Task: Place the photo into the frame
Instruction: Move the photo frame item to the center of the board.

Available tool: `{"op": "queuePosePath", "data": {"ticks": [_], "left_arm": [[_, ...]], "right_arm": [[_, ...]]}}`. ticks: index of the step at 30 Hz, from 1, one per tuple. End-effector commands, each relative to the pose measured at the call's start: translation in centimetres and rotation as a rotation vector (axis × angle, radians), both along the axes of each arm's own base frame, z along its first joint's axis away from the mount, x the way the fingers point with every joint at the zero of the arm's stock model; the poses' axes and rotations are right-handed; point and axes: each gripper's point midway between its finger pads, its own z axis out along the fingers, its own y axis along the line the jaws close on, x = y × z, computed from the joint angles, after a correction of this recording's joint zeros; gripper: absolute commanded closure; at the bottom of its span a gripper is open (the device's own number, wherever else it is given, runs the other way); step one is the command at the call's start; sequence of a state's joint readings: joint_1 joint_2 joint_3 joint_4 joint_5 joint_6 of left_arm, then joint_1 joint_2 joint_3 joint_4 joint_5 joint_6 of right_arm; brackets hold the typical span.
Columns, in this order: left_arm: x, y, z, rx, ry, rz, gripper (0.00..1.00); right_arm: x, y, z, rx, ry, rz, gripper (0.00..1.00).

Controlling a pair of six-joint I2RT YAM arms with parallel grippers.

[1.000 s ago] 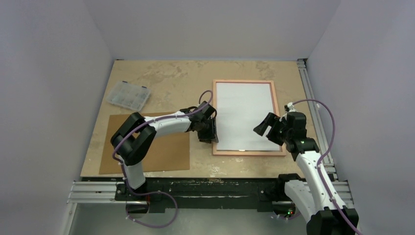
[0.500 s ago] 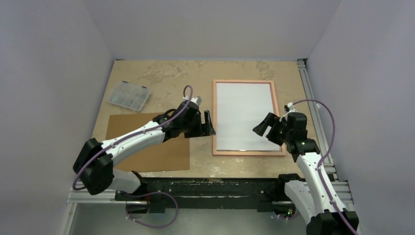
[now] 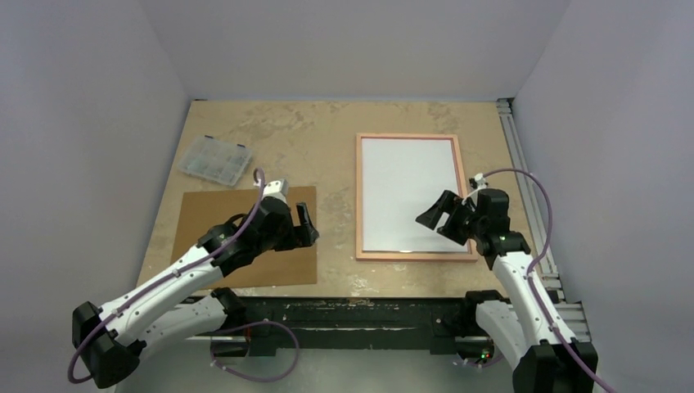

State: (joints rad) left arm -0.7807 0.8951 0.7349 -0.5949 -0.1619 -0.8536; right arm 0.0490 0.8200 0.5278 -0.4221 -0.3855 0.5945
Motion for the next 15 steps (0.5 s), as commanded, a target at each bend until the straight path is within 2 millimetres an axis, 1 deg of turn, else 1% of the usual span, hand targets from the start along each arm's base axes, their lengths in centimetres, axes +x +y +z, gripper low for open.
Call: {"op": "queuePosePath", "data": {"ticks": [1, 2, 4, 7, 11, 15], "left_arm": [[-1.5, 6.5, -2.8, 0.232, 0.074, 0.188, 0.17], [-1.9, 7.4, -3.3, 0.273, 0.098, 0.207, 0.17], [-2.6, 8.4, -4.5, 0.337, 0.143, 0.226, 0.18], [-3.1, 8.4, -6.9, 0.388, 0.219, 0.214, 0.19], [-3.5, 7.3, -9.7, 0.391, 0.308, 0.186, 0.19], [-3.4, 5.2, -12.0, 0.317, 0.363, 0.146, 0.19]], "right_arm": [[0.6, 1.2, 0.7, 0.073, -0.037, 0.038, 0.19], [0.6, 1.3, 0.7, 0.079, -0.037, 0.044, 0.19], [0.5, 1.5, 0.4, 0.087, -0.032, 0.052, 0.19], [0.5, 1.9, 0.4, 0.104, -0.02, 0.067, 0.18], [0.5, 2.4, 0.6, 0.122, -0.024, 0.08, 0.18], [0.2, 2.9, 0.4, 0.129, -0.012, 0.096, 0.18]]}}
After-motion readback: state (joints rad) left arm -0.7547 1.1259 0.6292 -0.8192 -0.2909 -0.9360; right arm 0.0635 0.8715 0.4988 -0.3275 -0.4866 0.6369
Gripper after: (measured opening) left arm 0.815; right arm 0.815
